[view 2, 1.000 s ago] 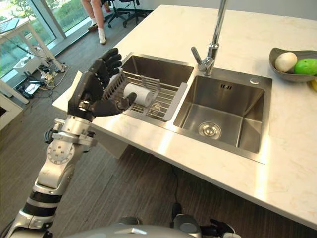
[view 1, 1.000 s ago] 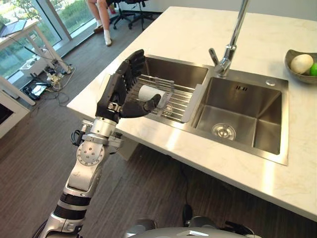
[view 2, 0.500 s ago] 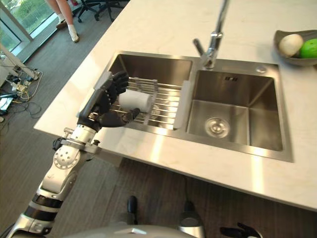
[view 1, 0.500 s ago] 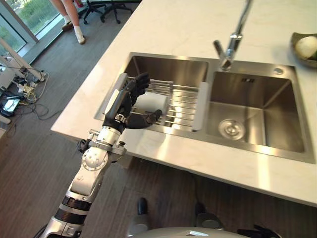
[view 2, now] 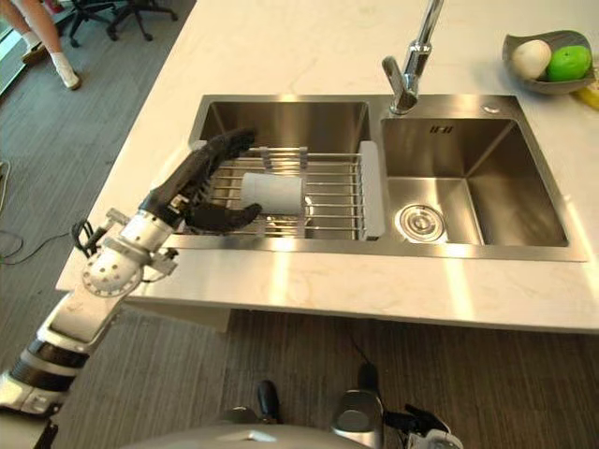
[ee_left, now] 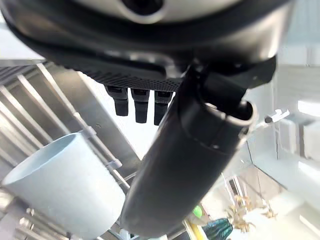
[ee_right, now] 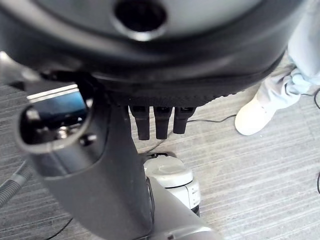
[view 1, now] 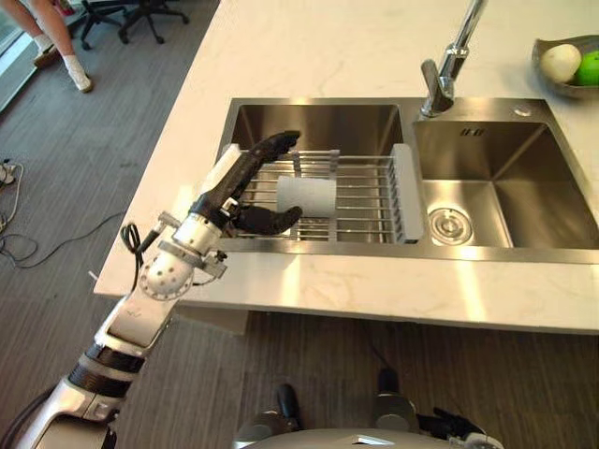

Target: Place the dishes in the dishwasher.

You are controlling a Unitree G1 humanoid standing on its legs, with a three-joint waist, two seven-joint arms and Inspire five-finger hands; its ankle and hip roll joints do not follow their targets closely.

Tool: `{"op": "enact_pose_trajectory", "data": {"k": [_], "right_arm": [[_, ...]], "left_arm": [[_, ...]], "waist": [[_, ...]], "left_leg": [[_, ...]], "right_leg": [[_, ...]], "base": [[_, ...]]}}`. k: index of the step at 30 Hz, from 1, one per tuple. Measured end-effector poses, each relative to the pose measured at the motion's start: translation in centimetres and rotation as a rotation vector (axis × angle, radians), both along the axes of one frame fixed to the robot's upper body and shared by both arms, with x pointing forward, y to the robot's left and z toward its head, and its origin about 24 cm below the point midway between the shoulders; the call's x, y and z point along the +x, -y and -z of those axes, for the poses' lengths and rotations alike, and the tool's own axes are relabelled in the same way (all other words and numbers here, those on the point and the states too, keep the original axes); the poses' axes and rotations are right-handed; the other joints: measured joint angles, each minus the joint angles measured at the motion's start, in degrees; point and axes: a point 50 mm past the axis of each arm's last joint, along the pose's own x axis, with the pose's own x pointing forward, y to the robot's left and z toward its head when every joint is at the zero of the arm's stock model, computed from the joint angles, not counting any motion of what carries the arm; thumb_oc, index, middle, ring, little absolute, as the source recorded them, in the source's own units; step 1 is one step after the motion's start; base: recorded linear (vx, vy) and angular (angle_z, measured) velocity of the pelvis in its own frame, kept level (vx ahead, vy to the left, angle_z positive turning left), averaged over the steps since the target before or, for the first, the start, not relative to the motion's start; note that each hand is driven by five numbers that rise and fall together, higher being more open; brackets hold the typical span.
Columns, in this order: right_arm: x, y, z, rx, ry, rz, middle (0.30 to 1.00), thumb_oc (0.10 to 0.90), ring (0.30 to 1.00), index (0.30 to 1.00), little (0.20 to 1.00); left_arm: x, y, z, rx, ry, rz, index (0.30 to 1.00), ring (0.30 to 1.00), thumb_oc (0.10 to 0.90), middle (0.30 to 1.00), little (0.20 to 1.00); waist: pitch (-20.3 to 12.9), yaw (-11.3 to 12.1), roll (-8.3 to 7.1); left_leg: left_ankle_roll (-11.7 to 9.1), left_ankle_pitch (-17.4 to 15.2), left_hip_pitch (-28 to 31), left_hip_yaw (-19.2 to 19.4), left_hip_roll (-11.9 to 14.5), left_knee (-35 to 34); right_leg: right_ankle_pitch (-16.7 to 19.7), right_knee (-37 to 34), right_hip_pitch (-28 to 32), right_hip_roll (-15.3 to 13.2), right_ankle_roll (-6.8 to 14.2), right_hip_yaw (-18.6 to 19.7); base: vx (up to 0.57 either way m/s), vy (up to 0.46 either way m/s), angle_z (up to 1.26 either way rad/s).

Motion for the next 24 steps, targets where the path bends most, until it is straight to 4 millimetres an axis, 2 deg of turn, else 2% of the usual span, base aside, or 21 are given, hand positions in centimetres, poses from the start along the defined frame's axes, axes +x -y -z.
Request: {"op": "enact_pose_trajectory", "data": {"k": [1, 4, 5, 10, 18, 20, 21, 24], "right_arm": [[-0.2, 0.1, 0.0, 0.001, -0.011, 0.001, 0.9, 0.8, 0.9, 0.9, 0.9], [-0.7, 0.1, 0.1, -0.001, -0.028, -0.004, 0.9, 0.8, 0.9, 0.9, 0.9], [-0.7, 0.2, 0.1, -0.004, -0.03, -0.016, 0.9, 0.8, 0.9, 0.9, 0.9], [-1.0, 1.7, -0.4, -0.048, -0.033, -0.03, 0.9, 0.8, 0.9, 0.9, 0.9], [-1.3, 1.8, -0.4, -0.052, -0.039, -0.029, 0.9, 0.8, 0.9, 0.9, 0.9], [-2.7, 1.8, -0.3, -0.047, -0.067, -0.02, 0.9, 0.8, 0.9, 0.9, 0.9], [-4.1, 1.8, -0.2, -0.039, -0.108, -0.012, 0.9, 0.8, 0.9, 0.9, 0.9], [-4.9, 1.7, -0.2, -0.027, -0.128, -0.009, 0.9, 0.8, 0.9, 0.9, 0.9]], "left_arm": [[0.1, 0.3, -0.7, 0.023, 0.043, 0.008, 0.9, 0.9, 0.8, 0.9, 0.9], [0.2, 1.3, -1.2, 0.089, 0.091, 0.033, 0.9, 0.9, 0.8, 0.9, 0.9], [0.1, 1.5, -1.3, 0.153, 0.124, 0.034, 0.9, 0.9, 0.8, 0.9, 0.9], [0.0, 2.0, -1.1, 0.257, 0.166, 0.041, 0.9, 0.9, 0.8, 0.9, 0.9], [0.0, 2.0, -1.1, 0.271, 0.172, 0.037, 0.9, 0.9, 0.8, 0.9, 0.9], [0.2, 1.6, 0.1, 0.244, 0.093, 0.05, 0.9, 0.9, 0.8, 0.9, 0.9], [0.7, 1.1, 1.7, 0.256, -0.015, 0.048, 0.9, 0.9, 0.8, 0.9, 0.9], [1.0, 0.9, 3.1, 0.272, -0.105, 0.055, 0.9, 0.9, 0.8, 0.9, 0.9]], "waist": [[-0.1, -0.2, 0.24], [-0.7, -0.4, 0.84], [-1.1, -0.7, 1.13], [-3.4, -1.0, 3.7], [-4.2, -0.9, 4.1], [-5.3, -1.0, 4.4], [-6.6, -0.9, 4.72], [-6.8, -1.0, 5.11]], "left_leg": [[-0.4, 0.2, 0.1, 0.2, 0.5, 0.0], [-1.0, 0.5, 0.8, -0.3, 1.6, 0.0], [-1.2, 0.6, 2.1, -0.3, 2.7, 0.0], [-2.3, 0.8, 2.8, -0.4, 4.5, 0.0], [-3.2, 0.5, 2.1, -0.5, 4.8, 0.0], [-3.3, 0.2, 2.4, -0.4, 4.7, 0.0], [-3.2, 0.1, 2.9, -0.6, 4.5, 0.0], [-3.2, 0.1, 2.9, -0.7, 4.6, 0.0]], "right_leg": [[0.6, -2.5, 1.4, 0.6, -0.6, -0.1], [2.7, -6.5, 4.2, 2.4, -2.3, -0.5], [3.4, -8.7, 5.9, 3.5, -2.6, -0.3], [3.2, -8.7, 6.3, 5.5, -2.9, -0.1], [3.6, -8.7, 5.4, 5.5, -2.9, 0.0], [3.6, -8.7, 5.7, 5.3, -2.9, 0.2], [3.7, -8.7, 6.3, 5.2, -3.0, 0.1], [3.8, -8.7, 6.4, 5.2, -3.2, 0.0]], "base": [[0.07, -0.062, -0.07], [0.09, -0.076, -0.07], [0.12, -0.093, -0.22], [0.04, -0.027, -0.09], [0.04, -0.016, 0.0], [0.02, -0.005, -0.01], [0.0, 0.0, 0.0], [0.0, 0.0, 0.0]]}}
